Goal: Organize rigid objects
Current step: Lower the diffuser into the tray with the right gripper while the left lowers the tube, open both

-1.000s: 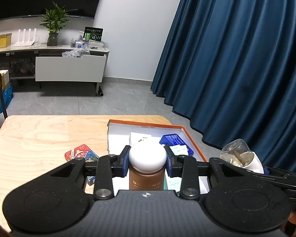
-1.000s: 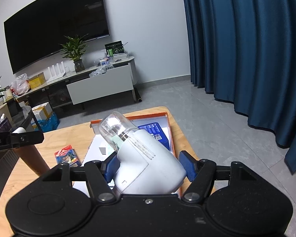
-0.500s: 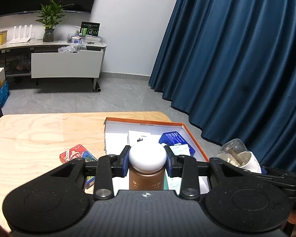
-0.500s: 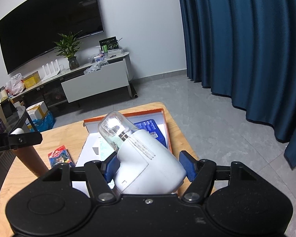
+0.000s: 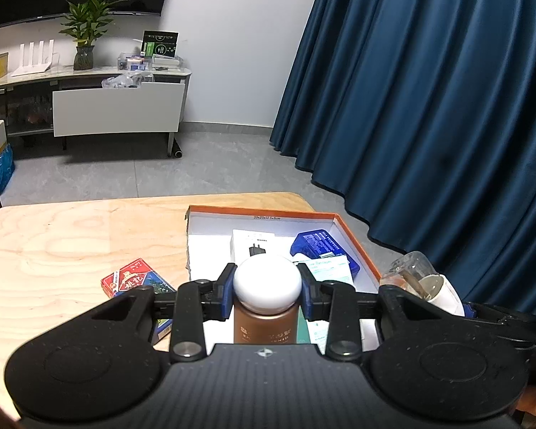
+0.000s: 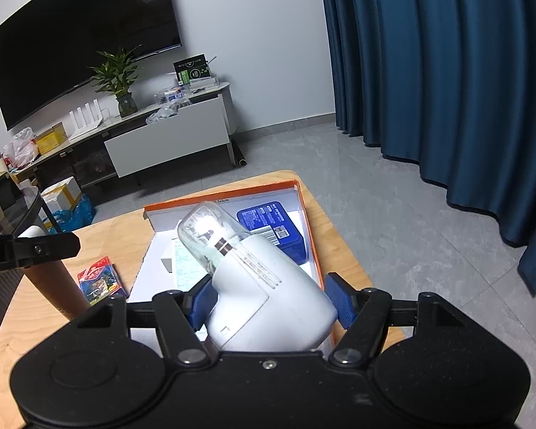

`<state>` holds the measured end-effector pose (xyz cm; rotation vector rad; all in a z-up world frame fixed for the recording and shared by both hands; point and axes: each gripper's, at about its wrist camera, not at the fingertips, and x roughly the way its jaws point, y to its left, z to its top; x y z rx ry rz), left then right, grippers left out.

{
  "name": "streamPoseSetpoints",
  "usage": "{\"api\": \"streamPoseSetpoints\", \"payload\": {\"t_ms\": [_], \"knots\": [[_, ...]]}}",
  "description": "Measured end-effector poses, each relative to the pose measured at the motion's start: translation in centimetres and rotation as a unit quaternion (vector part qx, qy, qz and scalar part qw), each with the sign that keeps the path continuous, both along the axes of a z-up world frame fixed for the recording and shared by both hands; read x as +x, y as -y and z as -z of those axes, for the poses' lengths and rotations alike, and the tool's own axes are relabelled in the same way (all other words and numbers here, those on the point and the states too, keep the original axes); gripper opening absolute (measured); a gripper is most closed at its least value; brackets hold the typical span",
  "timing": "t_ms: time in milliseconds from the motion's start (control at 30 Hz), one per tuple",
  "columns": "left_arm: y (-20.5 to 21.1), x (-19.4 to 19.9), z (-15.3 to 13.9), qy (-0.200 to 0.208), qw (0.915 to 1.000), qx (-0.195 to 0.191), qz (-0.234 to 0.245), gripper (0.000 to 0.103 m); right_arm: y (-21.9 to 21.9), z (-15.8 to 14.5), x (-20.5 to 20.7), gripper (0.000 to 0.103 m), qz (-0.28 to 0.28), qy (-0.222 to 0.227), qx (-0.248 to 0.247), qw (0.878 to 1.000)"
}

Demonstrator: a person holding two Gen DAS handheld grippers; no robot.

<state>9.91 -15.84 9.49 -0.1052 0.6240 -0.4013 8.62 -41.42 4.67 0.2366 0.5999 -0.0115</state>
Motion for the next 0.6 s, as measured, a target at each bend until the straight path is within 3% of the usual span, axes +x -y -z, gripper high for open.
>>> {"api": "streamPoseSetpoints", "payload": {"t_ms": [467, 600], "knots": [[1.2, 1.1, 0.4, -0.008, 0.9998, 0.016, 0.012, 0.035, -0.4, 0.7, 1.2, 0.080, 0.004, -0.008, -0.004, 1.000], [1.7, 2.3, 0.9, -0.028, 0.9991, 0.018, 0.026, 0.036, -0.4, 0.5, 0.9, 0.087, 0.012, 0.001, -0.015, 1.000]]}}
